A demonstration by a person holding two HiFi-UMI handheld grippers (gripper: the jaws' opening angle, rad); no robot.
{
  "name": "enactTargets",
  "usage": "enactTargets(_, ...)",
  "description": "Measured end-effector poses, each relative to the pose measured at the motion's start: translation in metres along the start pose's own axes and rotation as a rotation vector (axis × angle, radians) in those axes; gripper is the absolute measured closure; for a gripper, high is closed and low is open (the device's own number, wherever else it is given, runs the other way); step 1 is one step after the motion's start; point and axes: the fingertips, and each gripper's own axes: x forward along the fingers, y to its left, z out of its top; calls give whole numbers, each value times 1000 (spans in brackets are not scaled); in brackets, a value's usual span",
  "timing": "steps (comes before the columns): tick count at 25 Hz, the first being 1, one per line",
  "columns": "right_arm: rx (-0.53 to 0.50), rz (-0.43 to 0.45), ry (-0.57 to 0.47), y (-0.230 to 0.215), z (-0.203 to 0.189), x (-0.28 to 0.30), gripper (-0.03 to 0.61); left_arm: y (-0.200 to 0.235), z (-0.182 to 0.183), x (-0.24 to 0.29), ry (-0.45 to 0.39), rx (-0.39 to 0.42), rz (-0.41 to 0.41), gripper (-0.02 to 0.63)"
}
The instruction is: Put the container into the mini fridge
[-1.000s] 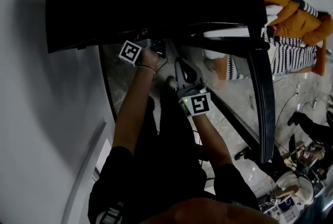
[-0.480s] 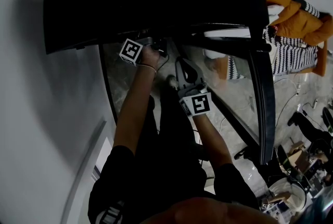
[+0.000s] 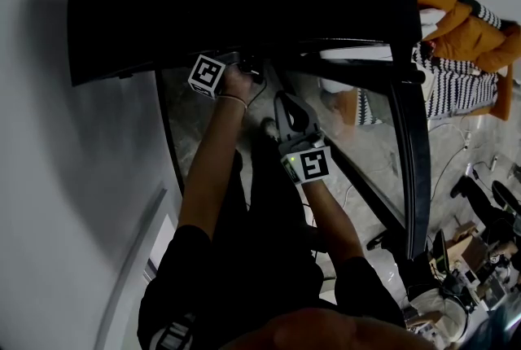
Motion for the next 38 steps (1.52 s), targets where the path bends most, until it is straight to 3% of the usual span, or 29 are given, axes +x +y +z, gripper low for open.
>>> enactTargets(4,4,-20,47,-3,-8,-4,577,2,0,0,7,18,23,364)
enactTargets(14,9,-31,44,-5,-8,-12,577,2,1,-6,16,27,20,295)
enactTargets(22,17,-75,102,-9,-12,-21,577,0,4,-21,34,73,29,290)
enactTargets(29,31,-107,55,-7,4,-23,577,-5,5,-55,73,115,47,291)
enactTargets(34,51,-132,52,-4,9,-21,577,-21,-6,-92,187,326,26,311)
enactTargets(38,50,-139,40,1,12,-12,577,-45,0,-116,226,563,6,455)
